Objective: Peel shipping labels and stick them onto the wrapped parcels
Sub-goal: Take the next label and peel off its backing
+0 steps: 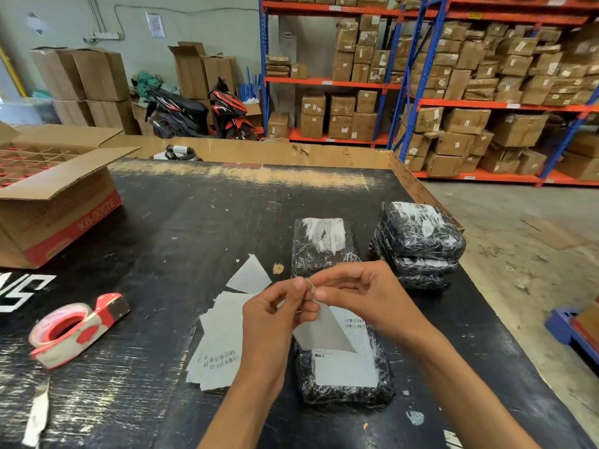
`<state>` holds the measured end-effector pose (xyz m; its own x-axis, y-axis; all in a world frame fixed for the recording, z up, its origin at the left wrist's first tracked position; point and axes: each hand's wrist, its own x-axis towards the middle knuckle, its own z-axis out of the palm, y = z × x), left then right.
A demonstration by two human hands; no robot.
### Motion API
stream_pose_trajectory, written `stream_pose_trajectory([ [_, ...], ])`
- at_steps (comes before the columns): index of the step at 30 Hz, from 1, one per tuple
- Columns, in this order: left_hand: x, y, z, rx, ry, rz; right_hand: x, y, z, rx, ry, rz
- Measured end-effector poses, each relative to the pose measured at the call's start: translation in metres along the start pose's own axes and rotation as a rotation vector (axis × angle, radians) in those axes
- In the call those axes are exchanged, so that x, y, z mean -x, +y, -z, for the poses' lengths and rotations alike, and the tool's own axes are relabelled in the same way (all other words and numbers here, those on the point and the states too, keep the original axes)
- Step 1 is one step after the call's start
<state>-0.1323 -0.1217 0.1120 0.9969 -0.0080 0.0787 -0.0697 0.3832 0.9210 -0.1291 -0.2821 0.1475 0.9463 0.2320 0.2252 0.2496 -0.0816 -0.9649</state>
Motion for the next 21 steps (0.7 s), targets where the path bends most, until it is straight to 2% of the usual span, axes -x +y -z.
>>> stream_pose_trajectory([
  [5,0.002,0.002,-0.002,-0.094,-0.038,-0.034,0.003,-0.002,0.003,0.005,-0.025,0.019],
  [12,0.004,0.01,-0.001,0.024,-0.11,0.052,0.002,-0.001,0.008,-0.034,-0.025,-0.001],
  [21,0.005,0.01,0.001,-0.022,-0.128,0.064,-0.002,-0.001,0.011,0.064,-0.029,-0.017],
])
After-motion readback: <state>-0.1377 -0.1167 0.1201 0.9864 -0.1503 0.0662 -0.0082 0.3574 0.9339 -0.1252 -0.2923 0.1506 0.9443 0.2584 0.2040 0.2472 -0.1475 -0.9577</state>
